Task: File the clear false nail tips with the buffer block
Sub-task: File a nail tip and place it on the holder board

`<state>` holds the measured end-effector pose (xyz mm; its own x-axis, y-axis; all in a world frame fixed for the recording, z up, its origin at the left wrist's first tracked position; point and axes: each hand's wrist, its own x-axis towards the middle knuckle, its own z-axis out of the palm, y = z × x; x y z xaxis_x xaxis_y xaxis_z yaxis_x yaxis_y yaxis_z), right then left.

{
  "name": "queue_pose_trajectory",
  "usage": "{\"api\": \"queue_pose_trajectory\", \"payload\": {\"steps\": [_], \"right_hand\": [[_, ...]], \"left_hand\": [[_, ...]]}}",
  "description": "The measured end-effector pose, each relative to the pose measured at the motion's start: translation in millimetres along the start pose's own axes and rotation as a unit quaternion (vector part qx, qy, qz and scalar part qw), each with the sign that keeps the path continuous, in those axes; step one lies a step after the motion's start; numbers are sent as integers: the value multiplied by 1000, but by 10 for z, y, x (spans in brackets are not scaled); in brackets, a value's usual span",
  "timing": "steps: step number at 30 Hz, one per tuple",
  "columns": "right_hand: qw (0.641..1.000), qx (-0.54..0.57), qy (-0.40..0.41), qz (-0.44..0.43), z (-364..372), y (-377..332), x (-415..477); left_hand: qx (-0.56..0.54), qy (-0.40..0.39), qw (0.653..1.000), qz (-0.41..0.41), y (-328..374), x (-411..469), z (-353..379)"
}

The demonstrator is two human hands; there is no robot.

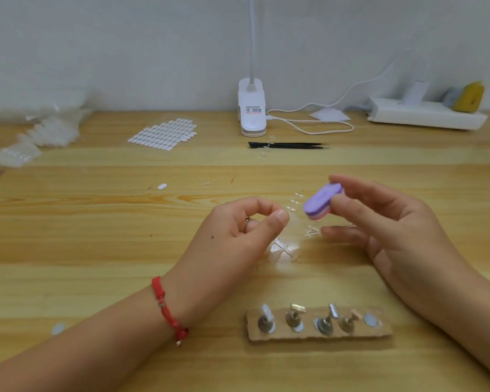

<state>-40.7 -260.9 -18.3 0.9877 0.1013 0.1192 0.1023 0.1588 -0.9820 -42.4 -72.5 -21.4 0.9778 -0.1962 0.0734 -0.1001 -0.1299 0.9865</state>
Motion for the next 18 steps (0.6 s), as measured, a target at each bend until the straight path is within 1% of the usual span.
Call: {"api": "queue_pose_trajectory", "payload": {"steps": [1,3,4,5,7,8,11,14,15,18], "right_hand": [[1000,0,-6,4,-9,-3,-3],[997,-27,-70,20,22,-20,-24],[996,-31,-84,24,27,-21,-24],[997,-13,-76,24,19,-16,-10],[998,37,-35,26,-26,-13,11],[998,38,-31,28,-37,-11,11],[995,-32,-84,34,6,-22,-15],[999,20,-38,28,-26,-4,18],[999,20,-39,29,-33,-1,19],[995,-35,-89,36,-18,10,-6]], "left_hand": [[-1,1,1000,-1,-1,0,-2],[0,2,1000,-2,-3,4,-4],[0,2,1000,-2,-5,4,-7],[-1,2,1000,-2,-4,3,-7],[-1,2,1000,-2,-4,2,-1],[-1,4,1000,-1,-3,3,2],[-5,6,1000,-1,-2,8,-3],[-3,2,1000,0,-6,4,2],[-4,0,1000,1,-6,3,4],[-4,7,1000,3,-17,9,4]]}}
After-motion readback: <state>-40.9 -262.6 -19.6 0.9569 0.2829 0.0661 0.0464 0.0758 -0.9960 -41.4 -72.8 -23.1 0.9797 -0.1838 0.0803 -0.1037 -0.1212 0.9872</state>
